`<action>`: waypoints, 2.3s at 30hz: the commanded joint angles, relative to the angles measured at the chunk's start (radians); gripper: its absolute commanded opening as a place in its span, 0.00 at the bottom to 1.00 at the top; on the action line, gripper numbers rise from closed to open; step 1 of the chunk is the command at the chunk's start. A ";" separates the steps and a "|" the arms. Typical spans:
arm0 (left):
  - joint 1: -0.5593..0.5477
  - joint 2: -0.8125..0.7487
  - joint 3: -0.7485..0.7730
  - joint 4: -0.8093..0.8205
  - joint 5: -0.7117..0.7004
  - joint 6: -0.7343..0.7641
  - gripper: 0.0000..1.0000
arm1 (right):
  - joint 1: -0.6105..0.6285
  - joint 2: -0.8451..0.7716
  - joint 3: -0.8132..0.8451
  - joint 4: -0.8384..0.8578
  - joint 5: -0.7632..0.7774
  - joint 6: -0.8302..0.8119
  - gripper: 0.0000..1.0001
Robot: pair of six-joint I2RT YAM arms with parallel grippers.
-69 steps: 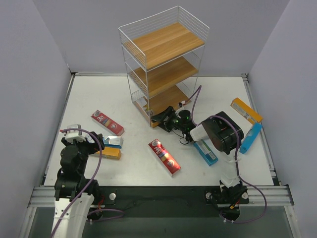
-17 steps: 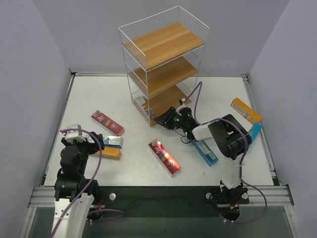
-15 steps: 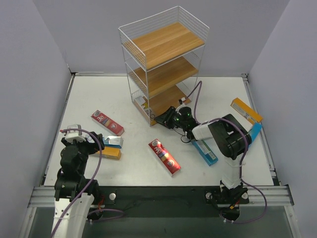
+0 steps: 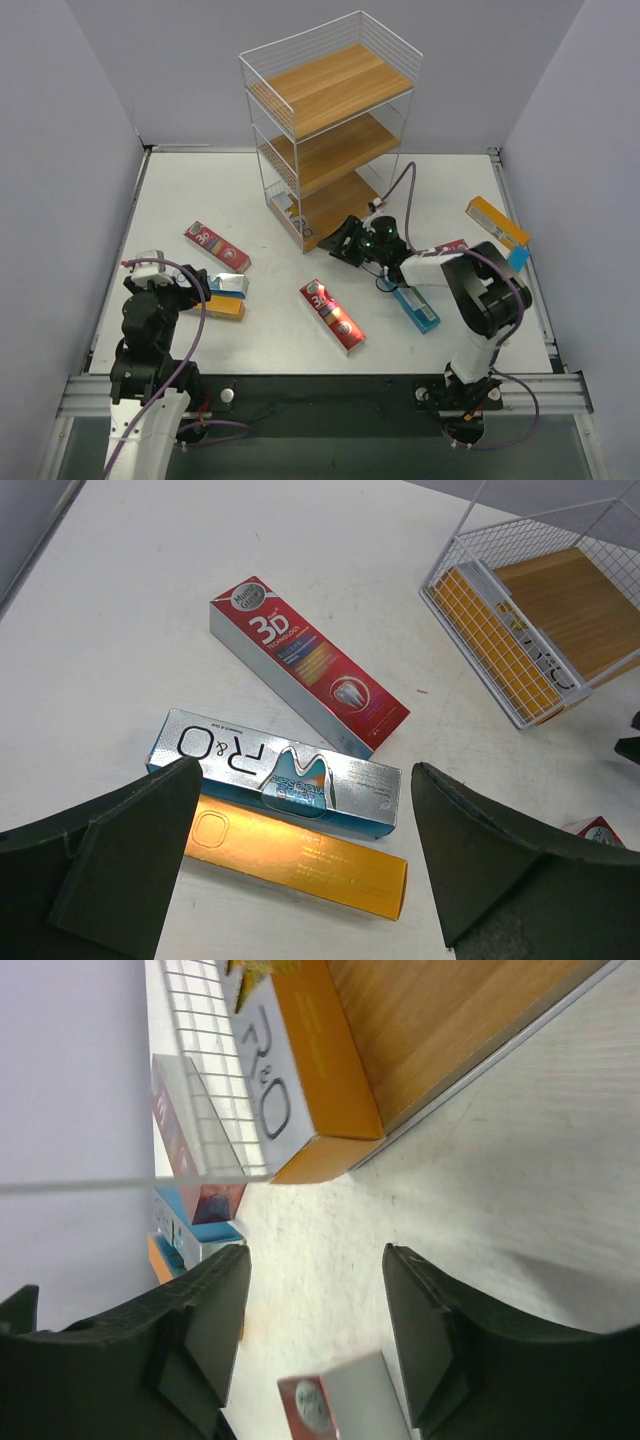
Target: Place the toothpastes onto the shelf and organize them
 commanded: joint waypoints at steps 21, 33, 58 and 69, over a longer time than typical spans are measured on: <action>-0.026 -0.023 0.051 -0.053 -0.176 -0.150 0.97 | -0.052 -0.677 0.093 -1.012 0.450 -0.518 1.00; -0.024 0.251 0.129 -0.348 -0.248 -0.687 0.97 | -0.042 -0.644 0.093 -1.061 0.429 -0.534 1.00; -0.023 0.908 0.210 -0.242 -0.403 -0.912 0.97 | -0.001 -0.711 -0.045 -0.923 0.396 -0.602 1.00; -0.022 0.870 0.151 -0.316 -0.377 -0.964 0.93 | -0.001 -0.706 -0.066 -0.907 0.367 -0.585 0.99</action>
